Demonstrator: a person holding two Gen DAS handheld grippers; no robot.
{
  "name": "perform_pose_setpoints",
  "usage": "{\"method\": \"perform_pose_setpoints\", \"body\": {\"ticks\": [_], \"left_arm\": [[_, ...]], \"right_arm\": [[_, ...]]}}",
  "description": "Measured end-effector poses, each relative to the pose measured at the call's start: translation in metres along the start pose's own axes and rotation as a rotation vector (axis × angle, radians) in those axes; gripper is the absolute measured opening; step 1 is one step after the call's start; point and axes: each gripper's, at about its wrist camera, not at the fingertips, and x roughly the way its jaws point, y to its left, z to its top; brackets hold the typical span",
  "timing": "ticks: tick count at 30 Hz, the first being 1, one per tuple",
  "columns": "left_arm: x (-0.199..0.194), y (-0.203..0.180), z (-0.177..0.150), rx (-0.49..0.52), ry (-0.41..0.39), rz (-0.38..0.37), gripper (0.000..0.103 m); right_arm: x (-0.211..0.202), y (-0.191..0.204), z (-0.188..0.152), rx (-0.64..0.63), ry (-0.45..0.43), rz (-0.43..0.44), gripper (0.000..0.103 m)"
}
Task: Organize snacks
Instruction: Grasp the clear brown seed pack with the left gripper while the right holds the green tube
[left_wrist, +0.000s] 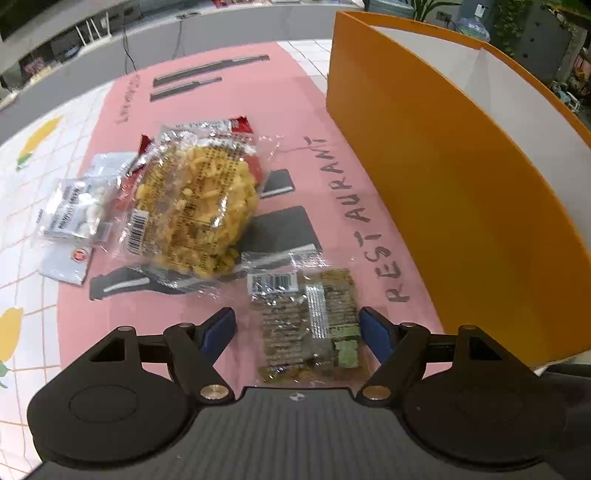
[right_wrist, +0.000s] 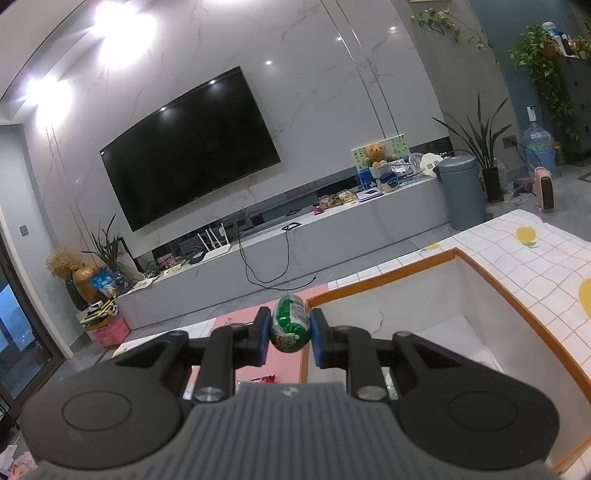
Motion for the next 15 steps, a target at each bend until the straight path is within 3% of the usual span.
{"method": "perform_pose_setpoints", "body": {"ticks": [2, 6, 12, 15], "left_arm": [[-0.001, 0.000, 0.000, -0.010, -0.011, -0.001, 0.087], [-0.004, 0.000, 0.001, -0.018, -0.022, -0.025, 0.068], [-0.011, 0.002, -0.002, -0.032, -0.021, -0.052, 0.065], [-0.026, 0.003, -0.003, -0.040, -0.059, -0.074, 0.065]], "right_arm": [[0.000, 0.000, 0.000, -0.006, -0.003, 0.002, 0.020], [-0.001, 0.000, -0.001, -0.008, -0.004, 0.000, 0.020], [-0.006, 0.001, 0.001, -0.024, -0.003, -0.011, 0.020], [-0.005, 0.001, 0.004, -0.062, 0.055, -0.018, 0.020]]}}
